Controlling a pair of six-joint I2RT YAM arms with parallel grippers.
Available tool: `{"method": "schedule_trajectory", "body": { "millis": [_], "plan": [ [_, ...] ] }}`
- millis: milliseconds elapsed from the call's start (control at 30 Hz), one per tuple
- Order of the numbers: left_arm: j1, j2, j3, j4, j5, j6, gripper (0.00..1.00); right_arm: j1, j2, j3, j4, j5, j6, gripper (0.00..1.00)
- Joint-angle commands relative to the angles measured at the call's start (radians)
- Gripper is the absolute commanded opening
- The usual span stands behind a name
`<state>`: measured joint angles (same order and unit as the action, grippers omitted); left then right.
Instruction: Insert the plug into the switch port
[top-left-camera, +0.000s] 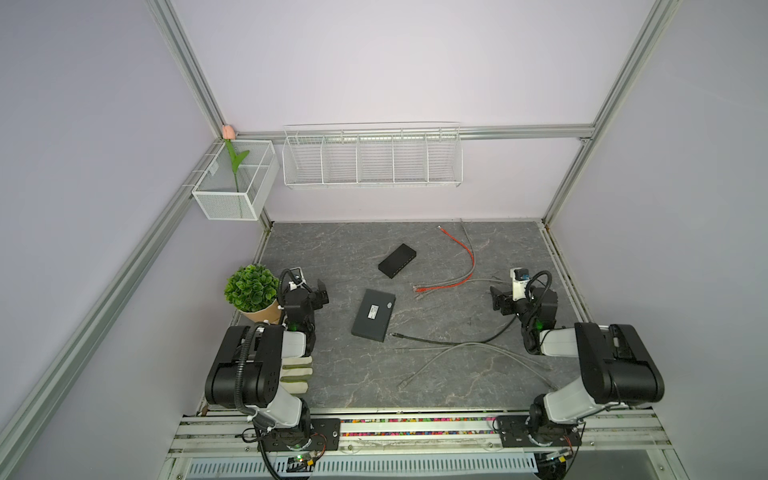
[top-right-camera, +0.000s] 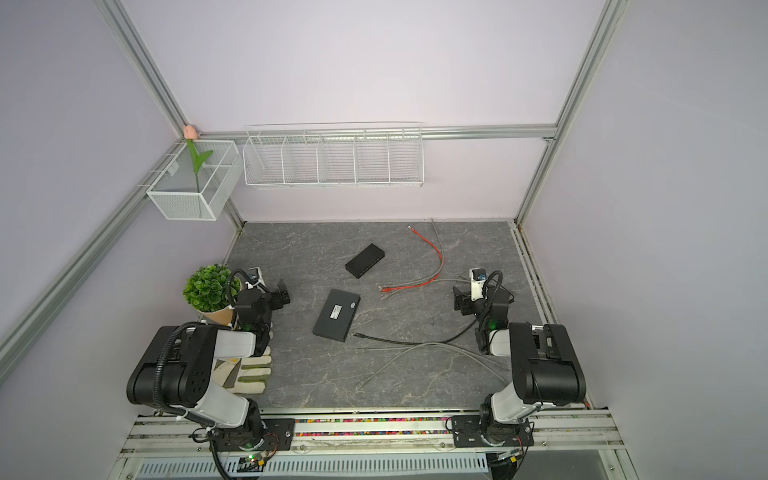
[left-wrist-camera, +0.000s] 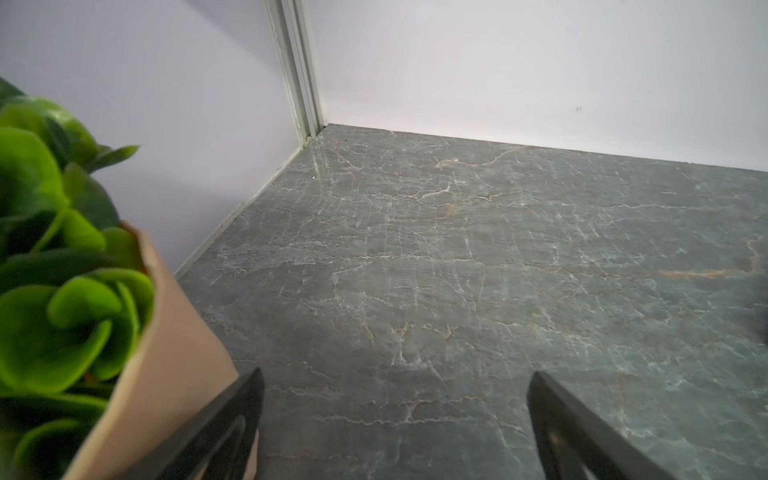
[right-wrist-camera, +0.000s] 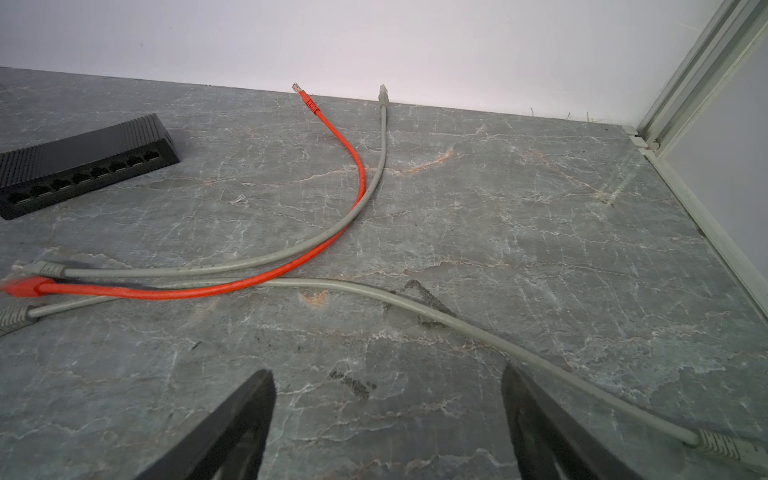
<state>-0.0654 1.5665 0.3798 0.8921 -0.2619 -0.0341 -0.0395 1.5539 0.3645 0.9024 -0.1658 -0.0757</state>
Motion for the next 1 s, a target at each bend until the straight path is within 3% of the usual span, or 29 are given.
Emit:
{"method": "schedule_trajectory", "body": {
  "millis": [0,333,433,467,533,600,700,733,833,900,967],
  "plan": [
    [0.008,-0.015,0.002,0.028,-0.04,-0.017,0.99,-0.004,-0.02,-0.01,0.028,-0.008,-0.006,0.88],
    [0.006,-0.014,0.002,0.032,-0.028,0.002,0.99,-0.003,-0.028,-0.006,0.024,0.009,0.002,0.88],
    [-0.046,-0.05,-0.005,0.032,-0.151,0.02,0.99,-0.003,-0.124,0.101,-0.262,0.128,0.047,0.88],
    [-0.073,-0.088,0.002,-0.007,-0.231,0.029,0.99,-0.003,-0.17,0.125,-0.331,0.103,0.037,0.88],
    [-0.145,-0.224,0.1,-0.293,-0.383,0.056,0.99,0.027,-0.283,0.11,-0.35,0.088,0.013,0.88],
    [-0.163,-0.338,0.197,-0.556,-0.39,0.009,0.99,0.066,-0.419,0.126,-0.427,0.106,-0.018,0.88],
    [-0.17,-0.477,0.266,-0.787,-0.33,-0.106,0.99,0.113,-0.558,0.267,-0.732,0.041,-0.072,0.88],
    [-0.176,-0.525,0.275,-0.853,-0.281,-0.15,0.99,0.118,-0.583,0.302,-0.792,0.045,-0.008,0.88],
    [-0.251,-0.647,0.27,-0.964,-0.199,-0.267,0.99,0.116,-0.591,0.345,-0.981,0.142,0.424,0.89],
    [-0.342,-0.697,0.263,-1.01,-0.211,-0.295,0.99,0.103,-0.56,0.341,-0.969,0.074,0.543,0.89],
    [-0.438,-0.726,0.272,-1.074,-0.245,-0.325,0.99,0.118,-0.513,0.388,-0.98,-0.059,0.541,0.88]
  ]
}}
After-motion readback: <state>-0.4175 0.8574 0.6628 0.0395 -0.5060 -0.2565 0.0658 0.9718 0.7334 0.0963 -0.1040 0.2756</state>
